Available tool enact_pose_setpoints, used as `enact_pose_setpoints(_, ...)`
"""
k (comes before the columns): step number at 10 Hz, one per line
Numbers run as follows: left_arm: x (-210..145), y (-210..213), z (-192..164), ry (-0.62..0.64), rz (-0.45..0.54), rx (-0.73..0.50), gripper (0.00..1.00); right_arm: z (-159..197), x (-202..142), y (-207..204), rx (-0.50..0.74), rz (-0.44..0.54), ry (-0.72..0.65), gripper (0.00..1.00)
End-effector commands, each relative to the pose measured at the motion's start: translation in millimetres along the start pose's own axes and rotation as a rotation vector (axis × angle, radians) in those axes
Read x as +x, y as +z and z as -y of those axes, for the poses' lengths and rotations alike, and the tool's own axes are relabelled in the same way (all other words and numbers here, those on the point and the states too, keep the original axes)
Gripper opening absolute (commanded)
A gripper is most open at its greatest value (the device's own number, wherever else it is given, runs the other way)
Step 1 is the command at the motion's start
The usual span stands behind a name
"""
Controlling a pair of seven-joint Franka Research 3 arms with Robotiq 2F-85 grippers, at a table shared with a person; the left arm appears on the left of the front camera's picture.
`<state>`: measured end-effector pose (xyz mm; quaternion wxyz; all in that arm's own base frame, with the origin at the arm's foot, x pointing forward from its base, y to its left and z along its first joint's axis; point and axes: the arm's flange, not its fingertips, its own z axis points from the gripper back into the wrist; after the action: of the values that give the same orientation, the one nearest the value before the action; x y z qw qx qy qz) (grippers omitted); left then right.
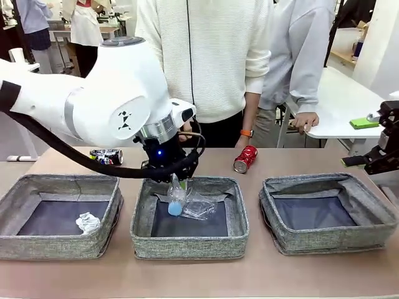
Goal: Sort the waste into the appropriate baskets.
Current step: Place the picked waste into the Fabric basket indicated by the person.
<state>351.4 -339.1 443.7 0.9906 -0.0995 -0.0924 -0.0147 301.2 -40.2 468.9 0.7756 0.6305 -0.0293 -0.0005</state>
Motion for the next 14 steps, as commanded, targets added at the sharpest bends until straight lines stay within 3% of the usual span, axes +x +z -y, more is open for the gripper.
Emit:
enact_pose_setpoints(1, 6, 16, 6, 0.029, 0.02, 0.005, 0.22, -5, 0, -1, 0.016, 0.008, -0.017, 1.0)
enact_pose_setpoints(2, 6, 16, 7, 0.031, 0.022, 0.006, 0.42, -5, 0, -1, 0.016, 0.008, -0.017, 1.0)
enact_pose_setpoints(3, 5, 16, 8, 0.024, 0.026, 0.013, 0.79, -5, 0, -1, 0.016, 0.008, -0.017, 1.0)
enact_pose_setpoints(4, 5, 17, 8, 0.027, 0.029, 0.011, 1.0, -5, 0, -1, 0.016, 0.008, -0.017, 1.0)
enact_pose_setpoints(12, 9, 33, 4, 0.045, 0.041, -0.028, 1.0, -5, 0, -1, 0.016, 0.008, -0.017, 1.0)
enact_pose_setpoints(13, 11, 42, 0, 0.031, 0.017, -0.08, 1.0, -5, 0, -1, 0.016, 0.008, -0.017, 1.0)
enact_pose_setpoints(14, 13, 63, -11, -0.071, -0.066, -0.192, 1.0, -5, 0, -1, 0.016, 0.008, -0.017, 1.0)
